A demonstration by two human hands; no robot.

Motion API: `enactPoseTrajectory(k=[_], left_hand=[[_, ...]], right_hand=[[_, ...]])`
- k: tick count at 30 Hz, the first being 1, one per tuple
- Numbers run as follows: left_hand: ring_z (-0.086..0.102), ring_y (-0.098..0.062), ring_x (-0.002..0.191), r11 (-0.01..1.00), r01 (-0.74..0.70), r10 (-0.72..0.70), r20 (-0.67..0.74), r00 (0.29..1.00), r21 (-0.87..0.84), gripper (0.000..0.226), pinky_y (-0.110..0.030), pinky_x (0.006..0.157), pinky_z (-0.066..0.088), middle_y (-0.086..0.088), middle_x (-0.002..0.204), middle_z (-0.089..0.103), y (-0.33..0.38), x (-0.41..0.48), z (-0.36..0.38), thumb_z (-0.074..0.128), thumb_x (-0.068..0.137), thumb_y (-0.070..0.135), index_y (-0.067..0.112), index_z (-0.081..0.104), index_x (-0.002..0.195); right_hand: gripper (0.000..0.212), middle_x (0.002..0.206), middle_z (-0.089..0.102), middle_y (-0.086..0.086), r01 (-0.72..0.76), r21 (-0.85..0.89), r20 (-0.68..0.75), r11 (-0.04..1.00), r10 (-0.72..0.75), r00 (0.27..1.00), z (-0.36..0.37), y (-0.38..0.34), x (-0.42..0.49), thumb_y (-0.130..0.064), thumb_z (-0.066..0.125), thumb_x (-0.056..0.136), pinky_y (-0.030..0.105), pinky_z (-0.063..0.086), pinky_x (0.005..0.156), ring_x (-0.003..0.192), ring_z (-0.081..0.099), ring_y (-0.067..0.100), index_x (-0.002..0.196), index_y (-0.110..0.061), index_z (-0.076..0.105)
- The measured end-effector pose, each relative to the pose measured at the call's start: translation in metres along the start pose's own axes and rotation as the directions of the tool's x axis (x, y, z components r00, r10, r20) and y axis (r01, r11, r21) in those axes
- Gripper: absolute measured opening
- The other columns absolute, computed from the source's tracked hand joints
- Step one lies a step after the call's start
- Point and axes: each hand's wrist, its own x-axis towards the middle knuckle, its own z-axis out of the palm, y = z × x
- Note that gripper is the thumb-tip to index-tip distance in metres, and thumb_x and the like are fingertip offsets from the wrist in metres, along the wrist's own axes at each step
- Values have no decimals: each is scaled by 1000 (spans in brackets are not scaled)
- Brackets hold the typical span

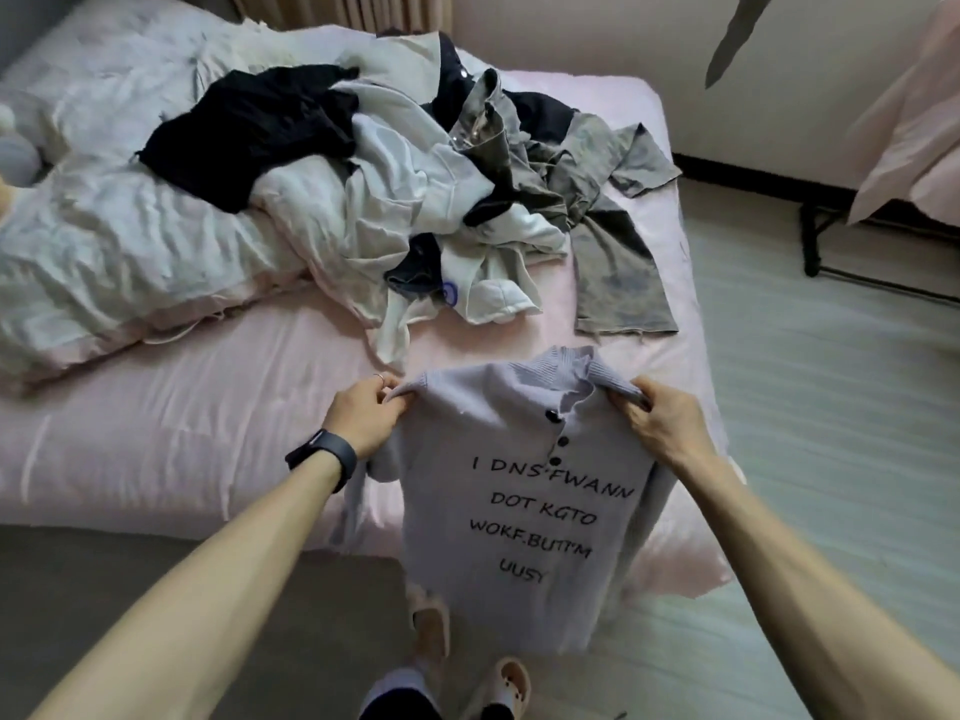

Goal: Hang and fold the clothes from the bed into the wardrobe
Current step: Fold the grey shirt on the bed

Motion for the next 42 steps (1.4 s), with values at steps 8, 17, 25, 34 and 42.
enactPoseTrajectory(k=[8,17,25,34,42], left_hand=[[58,-36,109,985,17,-4,-74,997,173,25,-38,82,46,-10,121,64,-33,193,118,51,96,21,25,61,119],[44,-24,129,763,-434,363,238,901,479,52,-38,101,38,-1,143,46,-13,269,196,54,93,32,20,47,143],[53,-29,118,707,-491,365,333,869,509,44,-40,93,43,-3,132,57,41,311,256,38,102,49,31,51,140],[57,-32,105,242,-737,416,619,666,631,43,-36,71,31,-7,122,53,55,323,259,44,98,20,32,44,140],[59,-20,91,-13,-697,709,498,499,717,23,-34,72,44,3,101,63,92,338,237,48,88,14,24,68,94]], right_hand=[[27,103,64,19,3,-196,9,981,-1,1000,126,53,171,-21,64,91,45,49,80,99,60,40,118,-17,65],[55,138,55,6,-230,-309,-80,923,216,973,198,87,198,-54,56,93,47,37,98,124,47,32,137,-22,50],[38,130,60,-1,-193,-299,23,935,209,978,213,85,239,-53,43,100,42,32,97,121,49,26,131,-33,55],[18,103,69,10,-312,-138,-56,940,307,950,211,96,248,-33,44,102,47,44,84,99,58,37,110,-21,56],[18,110,63,9,-321,-165,-166,933,294,941,210,96,253,-28,42,103,42,35,78,100,55,35,111,-19,54]])
